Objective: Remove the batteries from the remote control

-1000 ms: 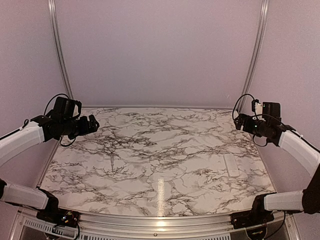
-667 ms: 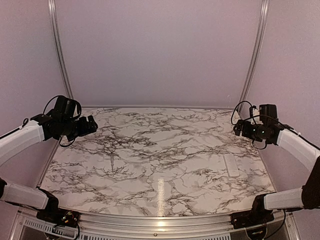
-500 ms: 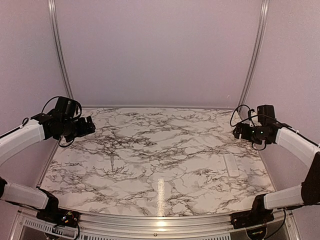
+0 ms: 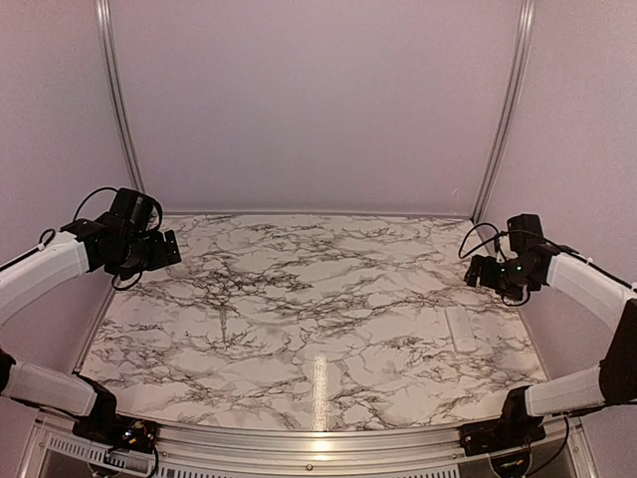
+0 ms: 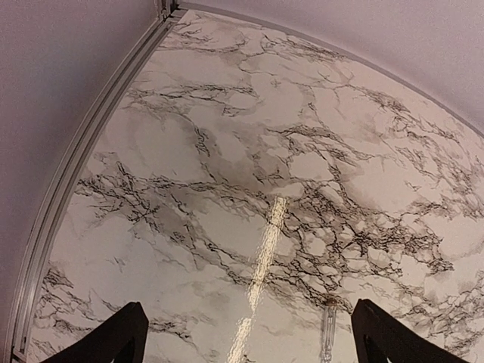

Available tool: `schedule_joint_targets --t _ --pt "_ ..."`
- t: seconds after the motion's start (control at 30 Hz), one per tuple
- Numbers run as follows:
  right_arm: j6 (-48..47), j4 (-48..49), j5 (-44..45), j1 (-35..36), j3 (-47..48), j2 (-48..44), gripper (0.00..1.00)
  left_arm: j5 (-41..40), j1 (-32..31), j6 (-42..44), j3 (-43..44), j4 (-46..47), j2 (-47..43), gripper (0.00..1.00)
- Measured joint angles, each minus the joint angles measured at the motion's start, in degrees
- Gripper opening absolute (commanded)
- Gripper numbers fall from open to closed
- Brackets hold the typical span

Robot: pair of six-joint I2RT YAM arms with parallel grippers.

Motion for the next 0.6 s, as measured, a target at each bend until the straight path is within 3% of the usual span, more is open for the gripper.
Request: schedule_joint_targets --t 0.37,0.6 --pt "1.68 -4.98 3.67 8.13 0.04 10.49 0.98 4.92 0.00 2.82 1.84 -1.51 2.45 0.99" --pt "3.28 -7.80 5.09 8.81 0.11 12.61 0.95 9.42 0.00 4.22 0.90 -1.36 0.24 0.99"
